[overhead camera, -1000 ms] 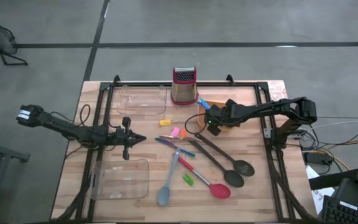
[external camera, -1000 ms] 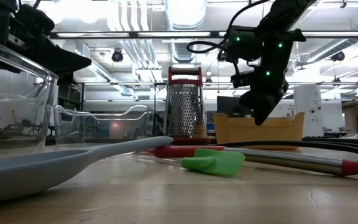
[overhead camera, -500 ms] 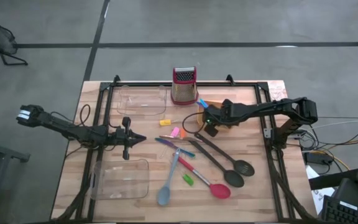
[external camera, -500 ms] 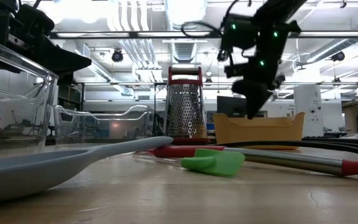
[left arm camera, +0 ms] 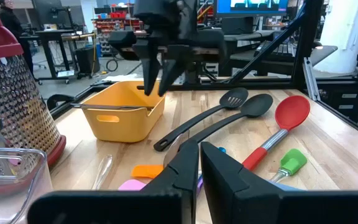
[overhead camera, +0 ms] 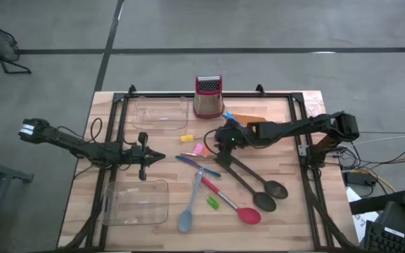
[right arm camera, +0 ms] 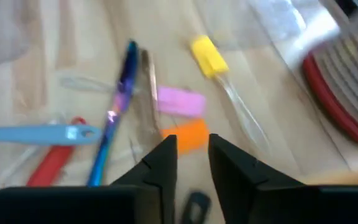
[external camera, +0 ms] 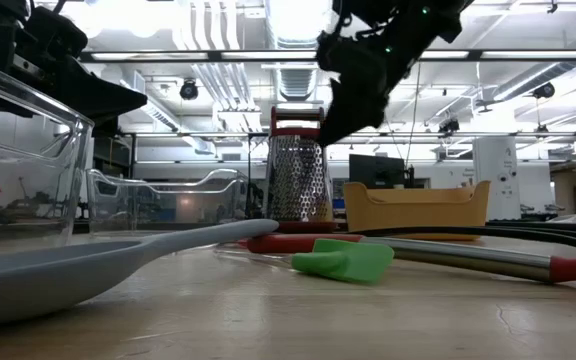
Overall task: Pick & Place Kitchen Items
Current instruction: Put the gold knife into the yellow bin
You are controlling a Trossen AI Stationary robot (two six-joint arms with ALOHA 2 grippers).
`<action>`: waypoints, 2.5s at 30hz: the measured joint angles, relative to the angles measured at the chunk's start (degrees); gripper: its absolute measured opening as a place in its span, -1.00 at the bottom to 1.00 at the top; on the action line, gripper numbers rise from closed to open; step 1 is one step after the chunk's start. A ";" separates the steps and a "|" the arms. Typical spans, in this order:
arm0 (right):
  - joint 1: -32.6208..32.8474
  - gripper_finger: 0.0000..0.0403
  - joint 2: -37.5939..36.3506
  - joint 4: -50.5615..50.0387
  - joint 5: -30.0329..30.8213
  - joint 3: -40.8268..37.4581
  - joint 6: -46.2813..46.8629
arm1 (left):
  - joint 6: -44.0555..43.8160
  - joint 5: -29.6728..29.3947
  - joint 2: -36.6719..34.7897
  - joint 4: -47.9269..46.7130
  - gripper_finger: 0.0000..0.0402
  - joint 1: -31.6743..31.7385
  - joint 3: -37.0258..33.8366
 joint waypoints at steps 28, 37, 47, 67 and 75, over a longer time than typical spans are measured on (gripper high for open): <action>1.82 0.01 25.76 -0.42 -1.24 17.32 -8.88 | -0.01 0.00 0.19 -1.86 -0.87 0.00 0.00; 1.64 -0.02 26.84 -1.64 -1.20 17.04 -8.37 | -0.01 0.02 0.46 -2.07 -0.86 0.01 0.00; 1.64 -0.07 29.66 -0.73 -0.76 17.05 -9.22 | -0.01 0.00 0.49 -2.41 -0.87 0.00 0.00; 1.53 -0.82 29.28 -1.02 0.24 16.95 -11.87 | 0.00 0.02 0.52 -2.47 -0.89 0.00 0.00; 1.51 -0.77 28.92 -1.23 0.47 16.96 -12.83 | 0.00 0.02 0.54 -2.48 -0.86 0.01 0.00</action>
